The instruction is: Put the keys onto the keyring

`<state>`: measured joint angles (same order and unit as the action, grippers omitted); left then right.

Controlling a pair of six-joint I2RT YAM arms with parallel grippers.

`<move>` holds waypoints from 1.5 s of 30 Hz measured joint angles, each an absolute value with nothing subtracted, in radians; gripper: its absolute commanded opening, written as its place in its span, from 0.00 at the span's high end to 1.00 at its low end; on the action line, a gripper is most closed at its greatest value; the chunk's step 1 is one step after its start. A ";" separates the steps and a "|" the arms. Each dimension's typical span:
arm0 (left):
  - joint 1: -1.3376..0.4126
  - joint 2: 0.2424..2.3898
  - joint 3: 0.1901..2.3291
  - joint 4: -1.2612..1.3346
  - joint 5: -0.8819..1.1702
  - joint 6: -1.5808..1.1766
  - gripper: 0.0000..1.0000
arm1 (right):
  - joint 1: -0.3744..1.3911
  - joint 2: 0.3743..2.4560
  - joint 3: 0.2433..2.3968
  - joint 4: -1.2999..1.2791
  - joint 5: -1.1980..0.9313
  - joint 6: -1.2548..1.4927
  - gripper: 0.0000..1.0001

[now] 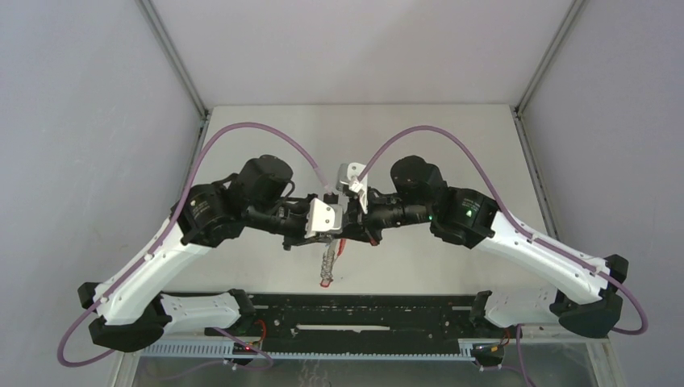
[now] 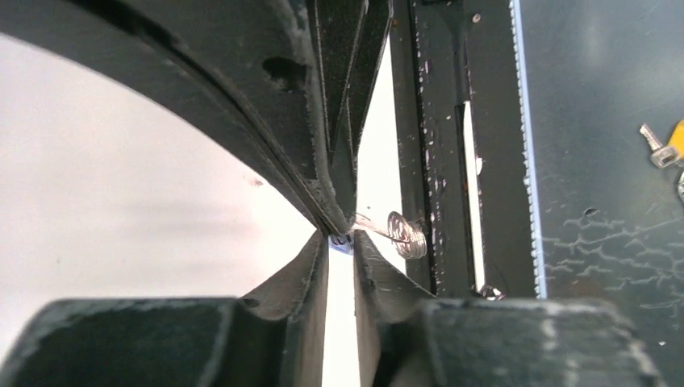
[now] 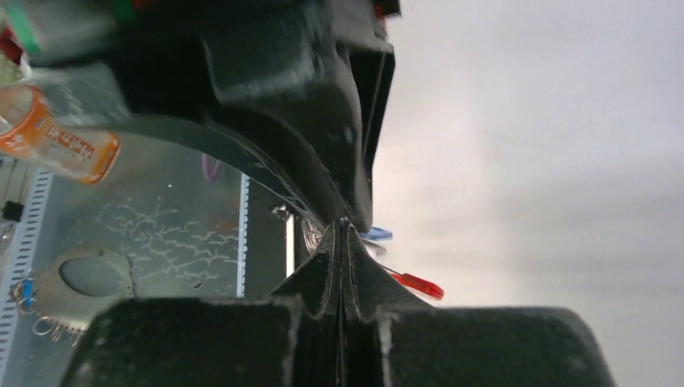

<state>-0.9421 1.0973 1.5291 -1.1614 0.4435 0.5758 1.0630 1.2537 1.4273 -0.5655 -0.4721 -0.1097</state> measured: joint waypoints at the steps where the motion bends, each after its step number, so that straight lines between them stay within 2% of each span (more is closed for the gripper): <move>1: -0.942 1.097 1.529 -1.159 0.445 0.575 0.61 | 1.063 1.236 1.399 -0.537 -0.460 -0.101 1.00; 3: -0.942 1.097 1.540 -1.156 0.447 0.578 0.50 | 1.063 1.197 1.335 -0.478 -0.442 -0.079 1.00; 7: -0.942 1.097 1.608 -1.163 0.447 0.583 0.47 | 1.061 1.089 1.156 -0.284 -0.411 -0.014 1.00; 13: -0.942 1.057 1.632 -1.160 0.445 0.582 0.50 | 1.066 0.959 0.951 0.055 -0.379 0.066 1.00; 16: -0.942 1.024 1.600 -1.125 0.422 0.563 0.56 | 1.082 0.928 0.892 0.197 -0.351 0.082 1.00; 24: -0.942 0.956 1.514 -1.005 0.359 0.513 0.58 | 1.100 0.890 0.833 0.451 -0.327 0.110 1.00; 31: -0.942 0.963 1.515 -0.918 0.405 0.437 0.58 | 1.102 0.941 0.818 0.614 -0.331 0.126 1.00; 45: -0.942 0.982 1.514 -0.877 0.482 0.382 0.87 | 1.094 1.000 0.816 0.706 -0.359 0.172 1.00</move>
<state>-0.9421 0.9821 1.5143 -0.8772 0.4824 0.3820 1.0943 1.0000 0.8158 0.7059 -0.3588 0.1719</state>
